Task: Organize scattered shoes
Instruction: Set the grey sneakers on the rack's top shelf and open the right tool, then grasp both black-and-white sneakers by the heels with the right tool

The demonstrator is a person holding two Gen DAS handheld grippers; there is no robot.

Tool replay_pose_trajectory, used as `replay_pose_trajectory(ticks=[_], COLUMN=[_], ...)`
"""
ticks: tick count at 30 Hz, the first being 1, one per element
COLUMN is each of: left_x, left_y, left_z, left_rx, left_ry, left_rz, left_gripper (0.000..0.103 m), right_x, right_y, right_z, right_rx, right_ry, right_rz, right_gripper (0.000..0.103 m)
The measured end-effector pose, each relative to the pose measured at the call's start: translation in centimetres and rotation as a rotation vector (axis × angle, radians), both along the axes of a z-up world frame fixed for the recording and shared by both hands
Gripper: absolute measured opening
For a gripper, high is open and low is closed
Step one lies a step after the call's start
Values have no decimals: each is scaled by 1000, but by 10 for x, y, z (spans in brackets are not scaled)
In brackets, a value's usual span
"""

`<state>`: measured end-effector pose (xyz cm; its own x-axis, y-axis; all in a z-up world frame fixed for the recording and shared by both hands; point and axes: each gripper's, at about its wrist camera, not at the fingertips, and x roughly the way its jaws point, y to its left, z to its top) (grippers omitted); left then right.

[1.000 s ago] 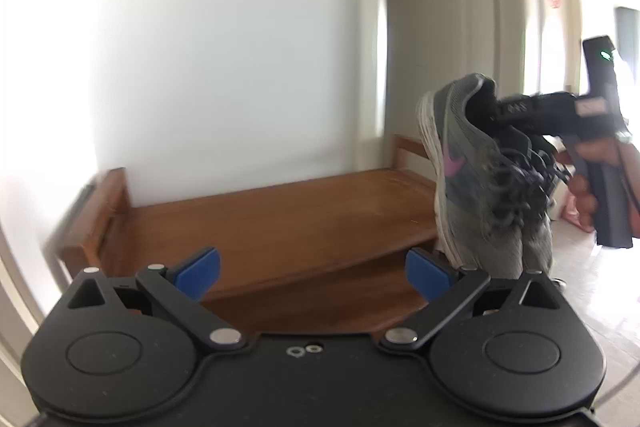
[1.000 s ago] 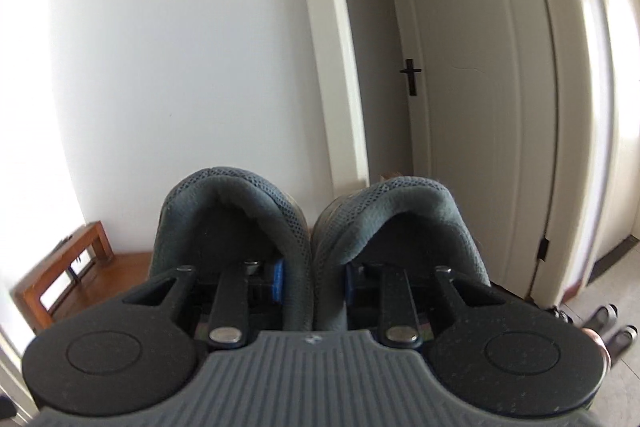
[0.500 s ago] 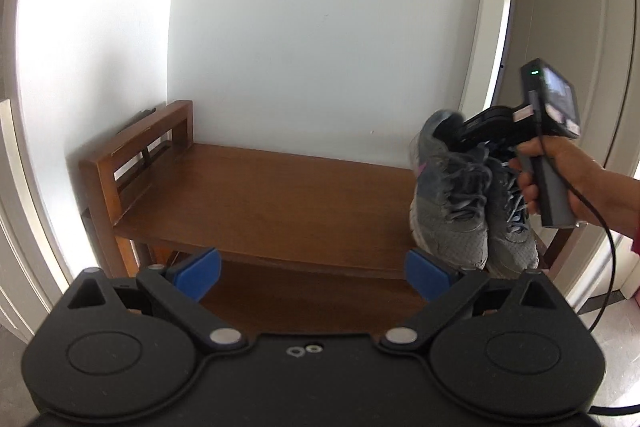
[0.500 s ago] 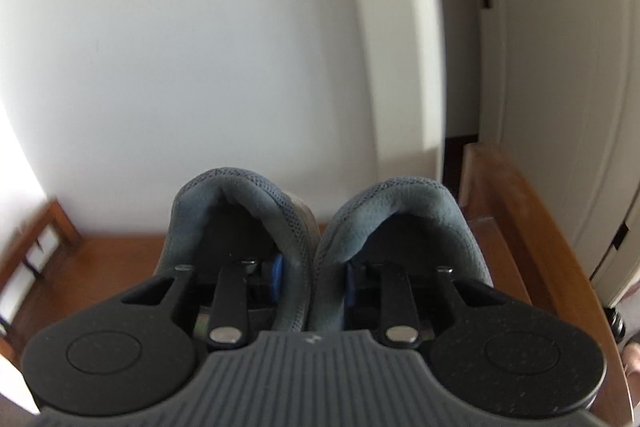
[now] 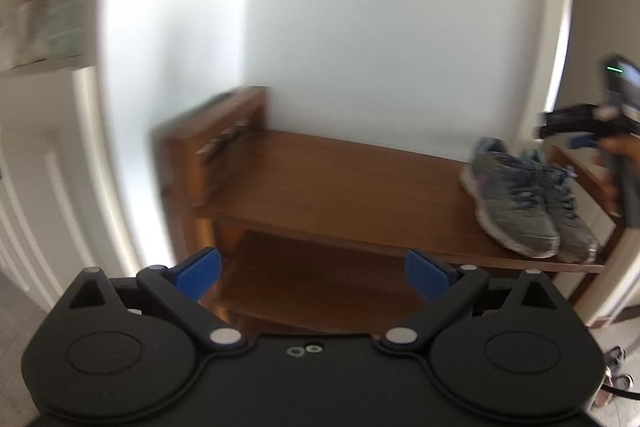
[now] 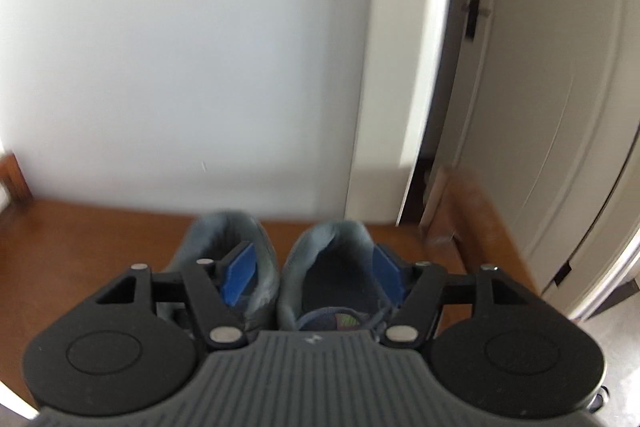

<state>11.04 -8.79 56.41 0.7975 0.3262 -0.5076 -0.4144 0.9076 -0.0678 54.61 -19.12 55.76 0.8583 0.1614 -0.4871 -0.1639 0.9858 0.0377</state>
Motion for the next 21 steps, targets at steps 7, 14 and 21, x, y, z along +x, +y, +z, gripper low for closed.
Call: replay_pose_trajectory(ticks=[7, 14, 21], left_x=[-94, -160, -197], left_y=[114, 198, 271], left_z=[-52, -110, -139], left_rx=[-24, -103, -91], left_ry=[131, 213, 274], left_rz=[169, 114, 0], left_gripper=[100, 100, 99], right_x=[-215, -310, -379], right_y=[56, 197, 347], right_z=[-79, -225, -344], right_rx=[143, 171, 45], right_ry=[-191, 420, 785], right_rz=[97, 144, 150], right_gripper=[103, 103, 101])
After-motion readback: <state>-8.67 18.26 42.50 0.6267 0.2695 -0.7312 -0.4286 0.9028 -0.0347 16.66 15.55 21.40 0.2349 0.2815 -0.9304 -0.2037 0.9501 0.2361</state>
